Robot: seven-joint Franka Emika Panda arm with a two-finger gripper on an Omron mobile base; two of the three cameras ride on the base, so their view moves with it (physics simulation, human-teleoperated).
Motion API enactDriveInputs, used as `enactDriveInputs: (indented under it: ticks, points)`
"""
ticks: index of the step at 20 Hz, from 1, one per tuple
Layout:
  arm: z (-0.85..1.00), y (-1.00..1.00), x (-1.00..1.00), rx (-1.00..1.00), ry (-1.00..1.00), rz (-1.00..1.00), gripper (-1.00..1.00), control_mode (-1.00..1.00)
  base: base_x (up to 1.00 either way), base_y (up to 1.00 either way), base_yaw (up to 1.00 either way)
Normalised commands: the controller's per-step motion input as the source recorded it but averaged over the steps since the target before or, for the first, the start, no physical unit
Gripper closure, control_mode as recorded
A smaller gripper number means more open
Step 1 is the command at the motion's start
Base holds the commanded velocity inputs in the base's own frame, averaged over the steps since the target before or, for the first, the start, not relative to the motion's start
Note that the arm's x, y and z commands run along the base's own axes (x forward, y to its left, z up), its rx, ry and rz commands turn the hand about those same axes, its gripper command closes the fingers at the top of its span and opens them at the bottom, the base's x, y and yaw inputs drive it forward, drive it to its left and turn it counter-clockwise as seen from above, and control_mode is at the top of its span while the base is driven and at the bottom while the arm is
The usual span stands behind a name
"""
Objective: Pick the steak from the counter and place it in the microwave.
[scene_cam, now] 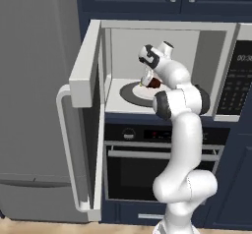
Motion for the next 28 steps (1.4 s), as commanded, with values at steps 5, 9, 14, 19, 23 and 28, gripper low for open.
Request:
enactDriveInputs:
  ticks: [5,9,14,19,23,28]
  points:
    - [0.01,0.0,-0.09,0.0,-0.02,0.15,-1.0,-1.0,0.0,0.0,0.0]
    - [0.24,0.03,-0.02,0.0,-0.09,0.04,-1.0,-1.0,0.0,0.0,0.0]
    - [0.36,0.11,-0.23,-0.02,-0.12,0.0,-1.0,-1.0,0.0,0.0,0.0]
    - [0.03,0.32,-0.7,0.0,-0.1,-0.07,-1.0,-1.0,0.0,0.0,0.0]
    - [-0.59,0.53,-0.01,0.1,-0.08,-0.13,-1.0,-1.0,0.0,0.0,0.0]
    - [-0.36,0.41,-0.16,0.28,-0.2,-0.25,-1.0,-1.0,0.0,0.0,0.0]
